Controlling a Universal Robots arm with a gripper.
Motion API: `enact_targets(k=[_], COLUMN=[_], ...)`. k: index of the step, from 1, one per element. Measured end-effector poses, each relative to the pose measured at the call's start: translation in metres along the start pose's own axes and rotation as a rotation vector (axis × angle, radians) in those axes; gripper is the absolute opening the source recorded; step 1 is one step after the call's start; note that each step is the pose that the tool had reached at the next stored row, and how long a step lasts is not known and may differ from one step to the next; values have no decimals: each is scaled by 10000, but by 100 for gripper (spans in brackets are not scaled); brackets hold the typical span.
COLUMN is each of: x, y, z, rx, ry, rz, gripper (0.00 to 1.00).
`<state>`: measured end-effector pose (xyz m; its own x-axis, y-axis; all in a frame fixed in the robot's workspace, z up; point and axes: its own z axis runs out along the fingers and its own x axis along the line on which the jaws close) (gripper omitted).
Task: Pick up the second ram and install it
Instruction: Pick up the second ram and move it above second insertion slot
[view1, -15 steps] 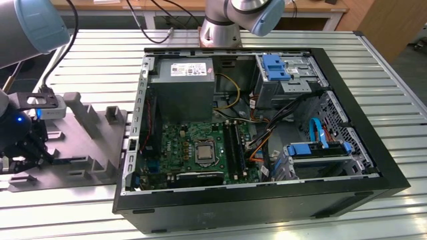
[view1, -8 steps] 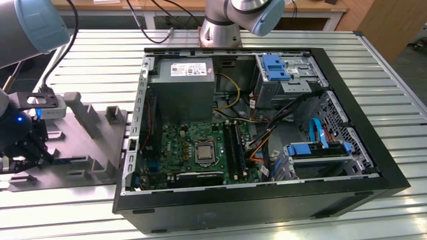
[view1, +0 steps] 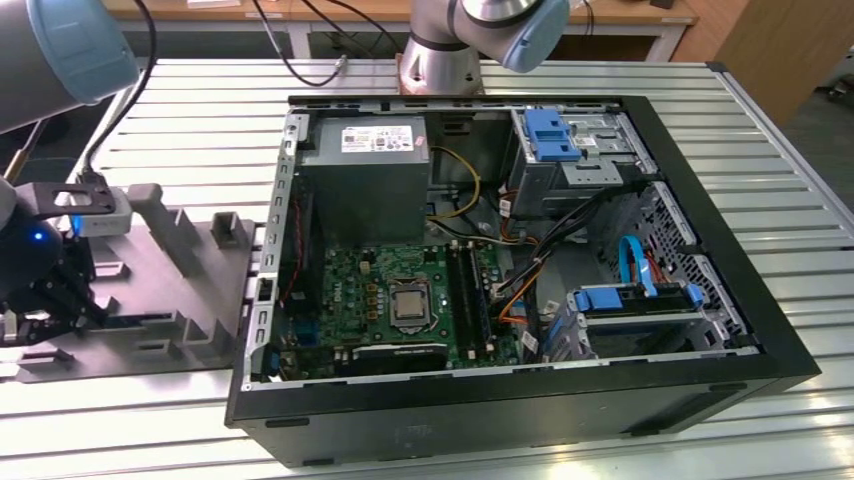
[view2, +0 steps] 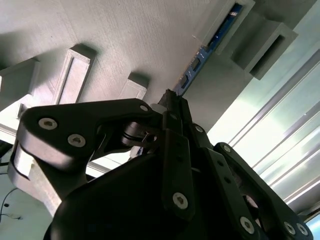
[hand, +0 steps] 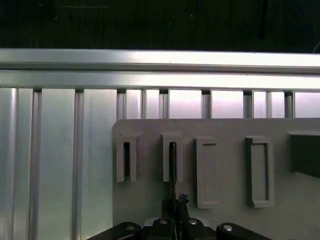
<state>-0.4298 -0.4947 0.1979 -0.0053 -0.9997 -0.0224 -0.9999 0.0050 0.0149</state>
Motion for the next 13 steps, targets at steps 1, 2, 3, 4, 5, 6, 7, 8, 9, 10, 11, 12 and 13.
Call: enact_targets(k=[1,2,3,4,5,6,7,8,9,10,11,12,13], x=[0,0,-1,-1,-2,-2,-3,-4,-4,-5,-6,-6,-7], y=[1,1,1,2,2,2,2,3,3,4,4,5,5], z=[-14,-30,-46,-67,-92,-117,-144,-172,-202,-231,-260,-291,-327], rx=[0,-1,0,-1,-1,-1,0,0,-1,-1,0,1,0], ry=[0,0,0,1,1,0,0,0,0,1,-1,0,0], rz=[0,0,0,0,0,0,0,0,0,0,0,0,-1], gripper=[14,14,14,14,14,14,14,14,14,14,14,14,14])
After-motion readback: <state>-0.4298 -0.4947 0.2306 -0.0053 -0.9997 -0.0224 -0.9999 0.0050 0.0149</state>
